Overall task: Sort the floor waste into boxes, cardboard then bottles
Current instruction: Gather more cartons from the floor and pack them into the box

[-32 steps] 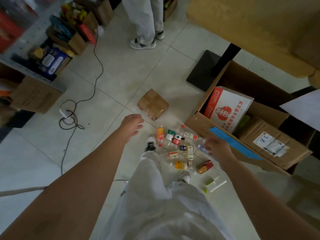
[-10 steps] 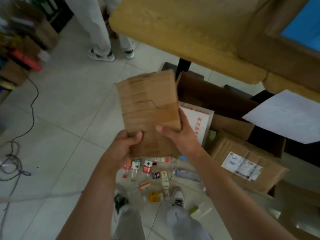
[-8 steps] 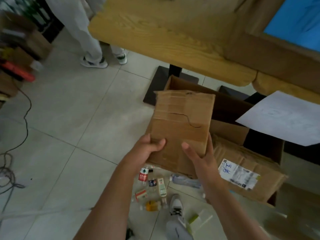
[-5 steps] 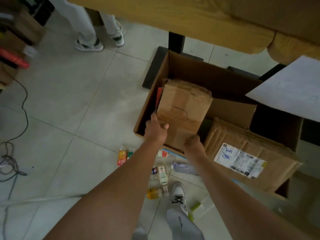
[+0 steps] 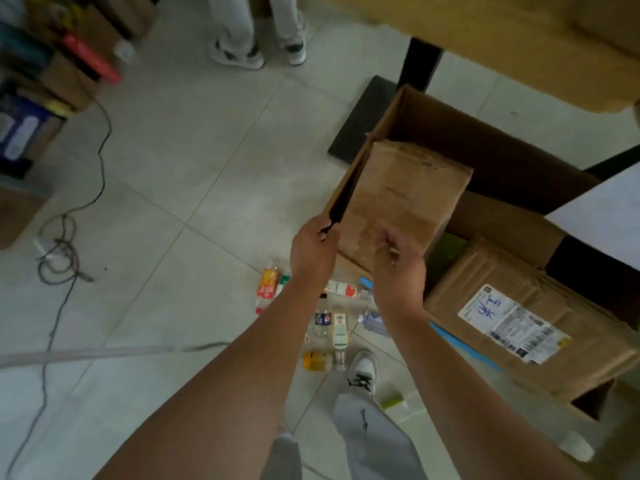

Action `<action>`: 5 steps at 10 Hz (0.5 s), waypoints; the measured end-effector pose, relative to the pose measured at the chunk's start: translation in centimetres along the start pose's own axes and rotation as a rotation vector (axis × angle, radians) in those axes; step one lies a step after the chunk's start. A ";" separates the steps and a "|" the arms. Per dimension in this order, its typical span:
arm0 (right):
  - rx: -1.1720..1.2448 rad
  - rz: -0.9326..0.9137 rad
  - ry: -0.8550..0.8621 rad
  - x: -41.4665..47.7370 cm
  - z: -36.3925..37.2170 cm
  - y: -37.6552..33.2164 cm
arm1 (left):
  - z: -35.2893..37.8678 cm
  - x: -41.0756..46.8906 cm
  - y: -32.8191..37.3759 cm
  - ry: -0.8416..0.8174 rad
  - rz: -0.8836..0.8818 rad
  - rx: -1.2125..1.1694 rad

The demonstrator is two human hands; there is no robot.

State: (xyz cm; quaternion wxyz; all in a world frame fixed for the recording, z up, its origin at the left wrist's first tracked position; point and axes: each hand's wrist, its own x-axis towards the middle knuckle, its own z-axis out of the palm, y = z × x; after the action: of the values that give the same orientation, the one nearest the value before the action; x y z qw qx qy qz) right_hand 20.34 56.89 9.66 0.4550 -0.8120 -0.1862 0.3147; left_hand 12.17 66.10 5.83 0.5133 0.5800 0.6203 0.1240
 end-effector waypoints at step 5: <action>-0.091 0.057 -0.384 -12.2 14.6 6.4 | -13.8 -13.1 -19.3 -0.024 -0.529 -0.419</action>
State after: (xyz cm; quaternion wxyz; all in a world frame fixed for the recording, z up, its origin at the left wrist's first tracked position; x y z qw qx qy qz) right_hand 1.62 55.49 2.65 0.3651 -0.7617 -0.2605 0.4676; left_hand -12.63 55.41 3.93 0.6429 0.2822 0.7044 0.1043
